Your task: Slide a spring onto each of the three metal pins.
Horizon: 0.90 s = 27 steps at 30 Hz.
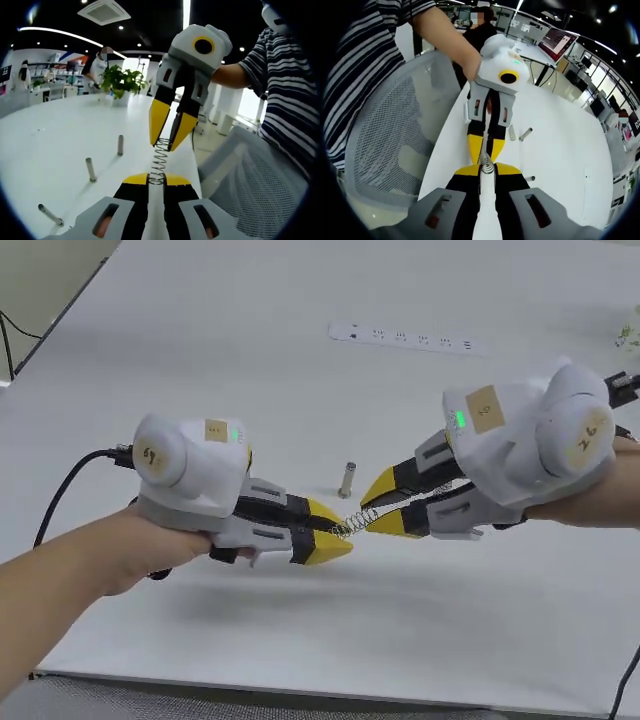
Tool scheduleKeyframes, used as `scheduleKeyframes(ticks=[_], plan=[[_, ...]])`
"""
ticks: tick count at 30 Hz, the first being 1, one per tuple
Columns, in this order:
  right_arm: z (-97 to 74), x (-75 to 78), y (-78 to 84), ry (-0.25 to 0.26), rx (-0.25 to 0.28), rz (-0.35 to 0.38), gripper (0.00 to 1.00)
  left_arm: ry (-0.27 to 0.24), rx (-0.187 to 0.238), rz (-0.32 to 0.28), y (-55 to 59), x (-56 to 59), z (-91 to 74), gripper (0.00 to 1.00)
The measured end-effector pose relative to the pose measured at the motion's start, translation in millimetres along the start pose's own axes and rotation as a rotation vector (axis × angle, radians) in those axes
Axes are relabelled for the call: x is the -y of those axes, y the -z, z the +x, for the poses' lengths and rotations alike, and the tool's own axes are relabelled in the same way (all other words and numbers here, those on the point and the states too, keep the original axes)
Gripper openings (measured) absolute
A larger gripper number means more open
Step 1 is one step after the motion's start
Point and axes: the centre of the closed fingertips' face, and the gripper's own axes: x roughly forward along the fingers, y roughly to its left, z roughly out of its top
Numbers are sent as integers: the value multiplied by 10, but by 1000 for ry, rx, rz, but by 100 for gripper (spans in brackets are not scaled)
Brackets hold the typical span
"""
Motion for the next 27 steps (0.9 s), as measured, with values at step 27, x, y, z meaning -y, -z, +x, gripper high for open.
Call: scheduleKeyframes(ticks=[27], plan=[[100,11,-253,12,49,2,7,-7,-29,26,26,21,-6,2]])
